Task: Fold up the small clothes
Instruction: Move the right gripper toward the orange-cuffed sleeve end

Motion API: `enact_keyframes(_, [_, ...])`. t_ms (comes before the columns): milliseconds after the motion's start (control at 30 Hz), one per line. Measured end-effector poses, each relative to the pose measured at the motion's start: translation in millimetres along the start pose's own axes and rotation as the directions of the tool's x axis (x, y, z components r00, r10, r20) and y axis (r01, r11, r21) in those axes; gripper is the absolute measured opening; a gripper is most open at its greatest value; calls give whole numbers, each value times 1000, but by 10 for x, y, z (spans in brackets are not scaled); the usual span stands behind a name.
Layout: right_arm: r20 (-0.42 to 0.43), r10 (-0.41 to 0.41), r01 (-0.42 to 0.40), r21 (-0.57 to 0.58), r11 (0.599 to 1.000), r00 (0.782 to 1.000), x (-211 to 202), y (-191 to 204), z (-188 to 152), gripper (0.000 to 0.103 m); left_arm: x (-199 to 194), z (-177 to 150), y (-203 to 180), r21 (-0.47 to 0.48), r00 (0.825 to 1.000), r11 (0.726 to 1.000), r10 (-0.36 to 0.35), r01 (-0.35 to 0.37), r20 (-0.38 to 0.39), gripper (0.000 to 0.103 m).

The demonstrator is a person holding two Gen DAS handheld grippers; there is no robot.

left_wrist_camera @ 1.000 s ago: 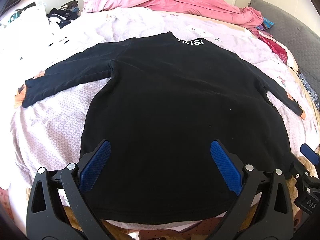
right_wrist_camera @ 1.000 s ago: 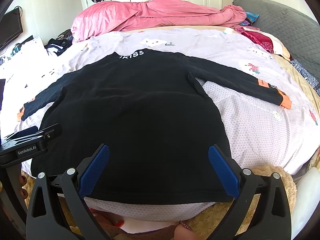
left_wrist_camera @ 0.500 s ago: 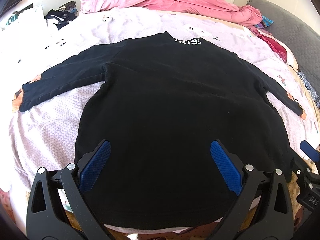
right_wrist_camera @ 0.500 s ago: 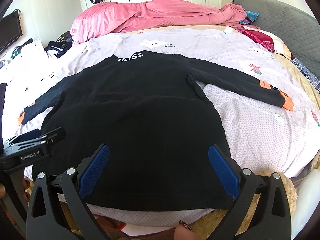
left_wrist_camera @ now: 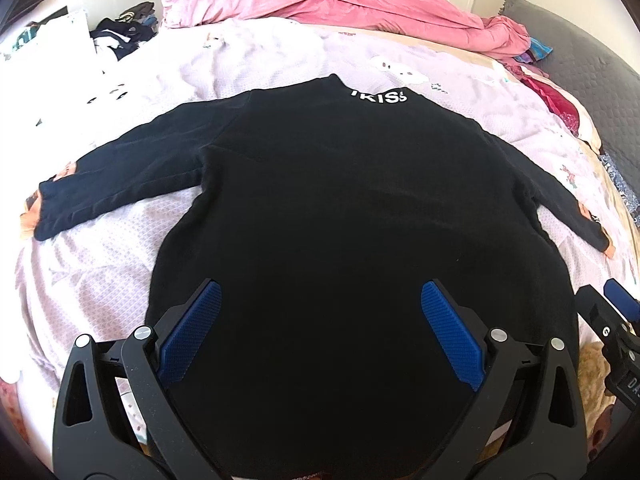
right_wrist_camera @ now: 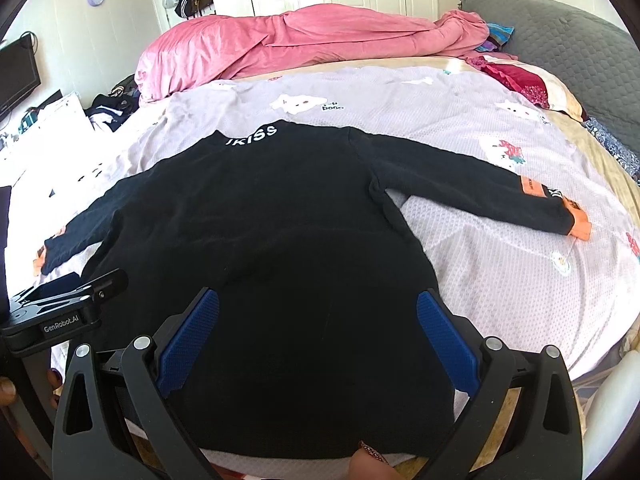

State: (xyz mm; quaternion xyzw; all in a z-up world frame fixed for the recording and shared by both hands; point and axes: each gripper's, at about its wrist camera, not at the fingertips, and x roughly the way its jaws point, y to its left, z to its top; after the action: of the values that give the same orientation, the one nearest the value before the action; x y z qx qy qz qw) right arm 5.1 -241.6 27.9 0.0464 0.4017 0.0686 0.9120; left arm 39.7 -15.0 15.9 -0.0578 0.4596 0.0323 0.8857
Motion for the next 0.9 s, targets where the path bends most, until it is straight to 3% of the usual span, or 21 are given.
enact_keyframes(900, [-16, -104, 105, 222, 969, 994, 384, -818, 468, 99, 378, 723, -390, 10, 998, 998, -69, 69, 0, 94])
